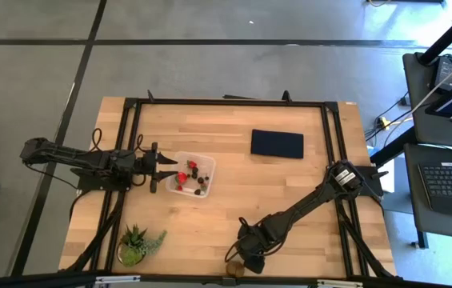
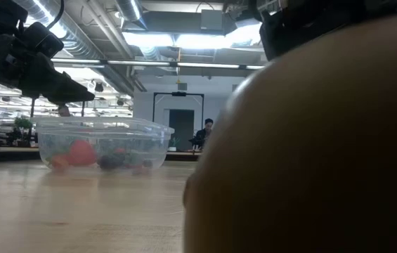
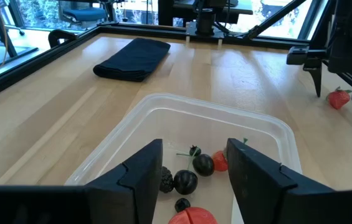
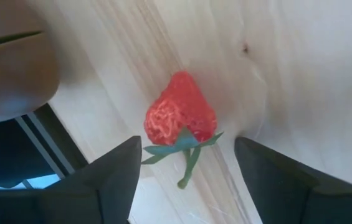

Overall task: Pick and placing Produce into tupperware
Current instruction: Put the strawberry into the transparent bin

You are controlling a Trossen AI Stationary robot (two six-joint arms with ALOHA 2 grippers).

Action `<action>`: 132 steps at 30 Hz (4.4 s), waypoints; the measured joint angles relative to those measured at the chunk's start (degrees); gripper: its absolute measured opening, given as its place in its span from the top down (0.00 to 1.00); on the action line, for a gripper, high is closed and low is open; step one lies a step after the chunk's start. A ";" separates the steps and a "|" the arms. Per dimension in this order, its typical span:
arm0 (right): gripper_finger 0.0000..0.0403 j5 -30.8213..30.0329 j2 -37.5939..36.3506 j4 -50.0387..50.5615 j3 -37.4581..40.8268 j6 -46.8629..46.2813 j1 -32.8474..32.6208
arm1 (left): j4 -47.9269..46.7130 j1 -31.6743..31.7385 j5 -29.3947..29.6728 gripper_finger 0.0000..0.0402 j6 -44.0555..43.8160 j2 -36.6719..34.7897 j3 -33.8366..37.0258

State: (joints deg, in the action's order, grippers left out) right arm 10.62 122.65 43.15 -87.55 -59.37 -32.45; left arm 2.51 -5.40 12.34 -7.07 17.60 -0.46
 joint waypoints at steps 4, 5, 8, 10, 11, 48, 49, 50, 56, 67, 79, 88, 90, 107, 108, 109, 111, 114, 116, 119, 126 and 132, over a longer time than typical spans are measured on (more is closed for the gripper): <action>0.38 0.01 0.02 0.13 0.02 0.08 0.04 | 0.01 -0.01 0.02 0.59 0.00 0.00 0.00; 0.39 0.07 0.02 0.15 0.02 0.08 0.04 | 0.00 0.00 0.00 0.59 0.00 -0.01 0.00; 0.41 0.13 0.04 0.23 0.07 0.11 0.04 | 0.01 -0.01 0.00 0.60 0.00 0.00 0.01; 0.43 0.28 0.04 0.29 0.07 0.70 0.04 | 0.01 -0.01 0.00 0.60 0.00 0.00 -0.01; 0.44 0.40 0.04 0.31 0.07 1.14 0.04 | 0.00 0.00 0.00 0.60 -0.02 0.00 -0.01; 0.50 1.11 0.09 -0.64 0.09 1.52 0.09 | -0.01 0.01 0.02 0.60 -0.02 -0.02 -0.01; 0.50 1.11 0.09 -0.83 0.09 1.52 0.11 | 0.00 -0.01 0.02 0.60 -0.04 -0.01 -0.01; 0.49 1.14 0.09 -0.98 0.09 1.52 0.15 | 0.00 0.00 0.01 0.60 -0.03 -0.01 0.00; 0.43 1.08 0.09 -1.53 0.07 1.55 0.51 | 0.01 0.00 0.02 0.58 -0.03 -0.01 0.00; 0.44 -0.45 0.11 -2.79 0.02 2.88 1.05 | 0.01 -0.01 0.02 0.59 -0.04 0.00 -0.01; 0.44 -2.79 0.11 -2.99 -0.04 3.14 1.07 | 0.00 -0.01 0.00 0.58 -0.04 -0.01 -0.01; 0.44 -3.72 0.11 -3.23 -0.04 7.18 0.88 | -0.01 -0.01 0.01 0.60 -0.02 -0.01 0.00; 0.44 -4.09 0.11 -3.23 -0.04 7.40 0.79 | 0.01 -0.01 0.02 0.60 -0.02 0.00 -0.01; 0.60 -4.05 0.44 -2.79 0.72 7.60 0.52 | 0.01 0.01 0.02 0.59 -0.02 -0.02 -0.01; 0.61 -4.05 0.44 -2.80 0.72 7.60 0.52 | -0.01 -0.01 0.00 0.60 -0.02 -0.02 -0.01; 0.61 -4.03 0.44 -2.81 0.72 7.60 0.52 | 0.00 0.01 0.01 0.60 -0.02 -0.01 0.00; 0.60 -3.97 0.44 -2.81 0.74 7.60 0.48 | 0.00 0.01 0.02 0.60 -0.02 -0.01 0.00; 0.58 -3.84 0.70 -2.83 0.76 7.55 0.46 | 0.01 -0.01 0.00 0.59 -0.02 -0.02 -0.01; 0.58 -3.83 0.93 -2.84 0.76 7.19 0.44 | -0.01 0.01 0.00 0.58 -0.02 0.00 -0.01; 0.61 -3.68 1.22 -2.84 0.76 6.91 0.42 | 0.00 0.00 0.01 0.58 -0.02 -0.01 0.00; 0.66 -3.44 1.22 -2.84 0.70 6.31 0.44 | -0.01 0.01 0.00 0.59 -0.02 -0.02 -0.01; 0.64 -3.46 1.44 -0.15 -2.49 9.02 1.07 | 0.01 -0.01 0.00 0.60 -0.03 -0.01 -0.01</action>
State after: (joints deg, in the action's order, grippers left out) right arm 7.16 124.09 43.00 -90.04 -50.34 -31.38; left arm 2.52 -5.41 12.34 -7.10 17.60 -0.47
